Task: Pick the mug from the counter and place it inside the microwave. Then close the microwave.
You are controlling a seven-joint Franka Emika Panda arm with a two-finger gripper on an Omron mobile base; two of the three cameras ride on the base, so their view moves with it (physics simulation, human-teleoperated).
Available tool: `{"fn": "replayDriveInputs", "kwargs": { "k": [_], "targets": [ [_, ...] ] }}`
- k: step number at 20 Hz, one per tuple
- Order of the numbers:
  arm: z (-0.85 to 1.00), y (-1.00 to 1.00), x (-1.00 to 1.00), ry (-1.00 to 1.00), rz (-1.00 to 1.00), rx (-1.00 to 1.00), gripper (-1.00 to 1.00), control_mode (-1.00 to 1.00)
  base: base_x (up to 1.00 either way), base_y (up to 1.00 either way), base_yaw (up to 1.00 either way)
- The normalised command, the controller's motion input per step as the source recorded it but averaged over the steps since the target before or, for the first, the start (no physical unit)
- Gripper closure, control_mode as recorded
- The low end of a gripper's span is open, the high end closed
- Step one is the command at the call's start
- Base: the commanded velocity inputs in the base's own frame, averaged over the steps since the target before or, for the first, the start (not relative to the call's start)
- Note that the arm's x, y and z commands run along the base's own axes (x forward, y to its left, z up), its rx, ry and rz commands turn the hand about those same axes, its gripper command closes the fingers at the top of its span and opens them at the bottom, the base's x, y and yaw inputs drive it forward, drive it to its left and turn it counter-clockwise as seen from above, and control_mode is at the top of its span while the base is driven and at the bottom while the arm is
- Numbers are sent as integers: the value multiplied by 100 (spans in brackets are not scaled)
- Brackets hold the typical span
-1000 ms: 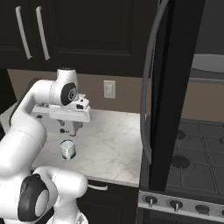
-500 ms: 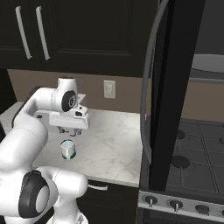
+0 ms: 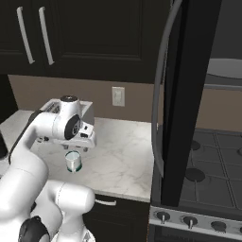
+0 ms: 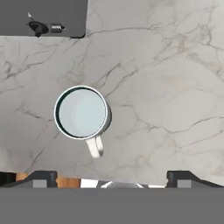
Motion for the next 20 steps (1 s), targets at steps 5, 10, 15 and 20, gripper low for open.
{"fn": "replayDriveInputs", "kwargs": {
  "k": [5, 10, 15, 20],
  "targets": [
    [-5, 7, 0, -3, 0, 1, -100, -100, 0, 0, 0],
    [0, 13, 0, 0, 0, 0, -100, -100, 0, 0, 0],
    [-1, 18, 0, 0, 0, 0, -100, -100, 0, 0, 0],
    [-17, 7, 0, 0, 0, 0, -100, -100, 0, 0, 0]
  ]
}}
